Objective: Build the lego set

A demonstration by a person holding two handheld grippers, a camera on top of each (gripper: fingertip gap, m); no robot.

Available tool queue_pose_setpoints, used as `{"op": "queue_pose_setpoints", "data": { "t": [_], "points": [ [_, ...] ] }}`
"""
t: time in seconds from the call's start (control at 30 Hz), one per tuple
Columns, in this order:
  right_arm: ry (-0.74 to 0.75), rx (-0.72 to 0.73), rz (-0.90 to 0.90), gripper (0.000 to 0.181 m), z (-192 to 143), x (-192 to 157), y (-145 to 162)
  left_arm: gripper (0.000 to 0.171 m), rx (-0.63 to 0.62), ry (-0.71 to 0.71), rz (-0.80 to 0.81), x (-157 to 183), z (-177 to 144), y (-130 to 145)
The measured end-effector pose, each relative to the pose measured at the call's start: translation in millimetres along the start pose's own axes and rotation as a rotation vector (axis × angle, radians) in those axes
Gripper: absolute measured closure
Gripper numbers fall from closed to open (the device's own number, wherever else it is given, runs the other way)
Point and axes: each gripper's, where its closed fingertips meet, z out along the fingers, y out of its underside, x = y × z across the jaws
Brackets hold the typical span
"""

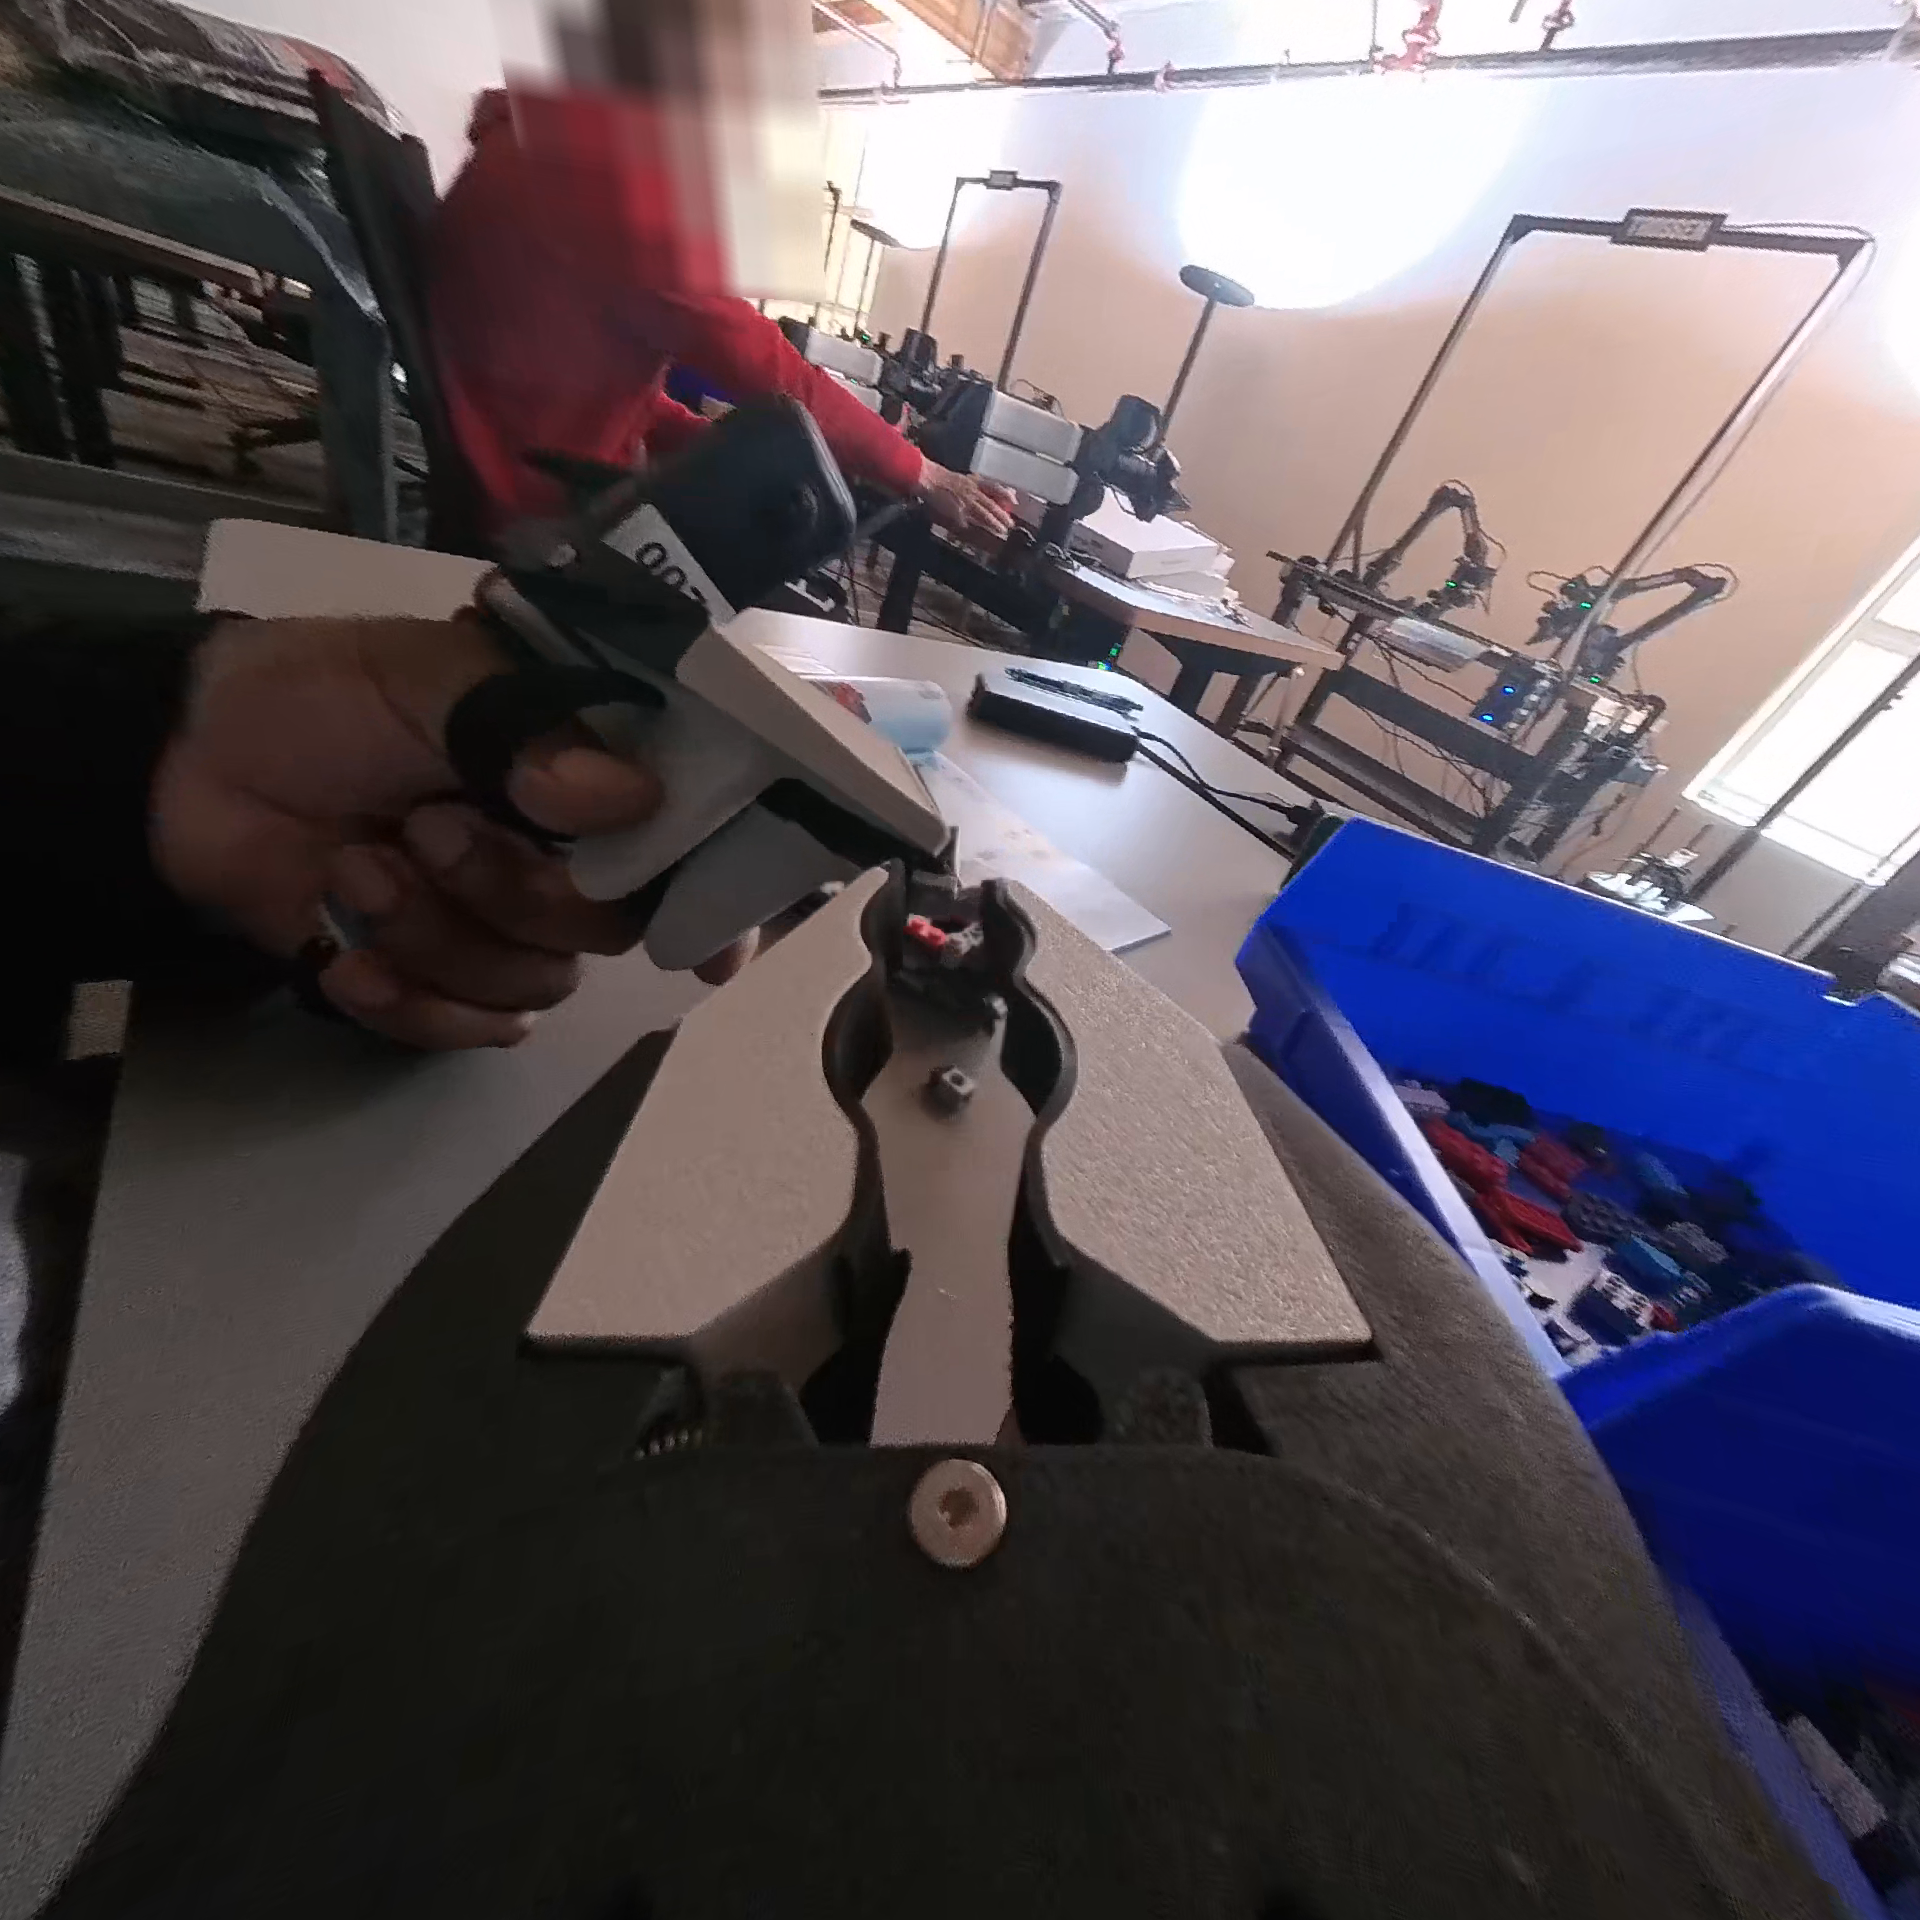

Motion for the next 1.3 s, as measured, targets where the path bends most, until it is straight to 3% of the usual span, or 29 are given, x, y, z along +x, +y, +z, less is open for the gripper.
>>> {"op": "queue_pose_setpoints", "data": {
  "t": [0.2, 0.47, 0.83, 1.03, 1.3],
  "points": [
    [0.097, -0.019, -0.13, 0.166, 1, 3, -2, 0.163, 0.049, 0.017, -0.078, 0, 0, -4],
    [0.1, -0.011, -0.176, 0.166, -2, 1, -5, 0.164, 0.063, 0.075, -0.209, 3, 0, -3],
    [0.094, -0.013, -0.207, 0.166, -3, 0, -6, 0.164, 0.05, 0.094, -0.23, 4, 0, -2],
    [-0.004, 0.034, -0.06, 0.167, -8, -1, -8, 0.164, 0.022, 0.116, -0.201, 6, 3, -1],
    [0.022, 0.025, -0.121, 0.167, -10, 0, -7, 0.165, 0.015, 0.122, -0.205, 6, 5, -2]
  ]
}}
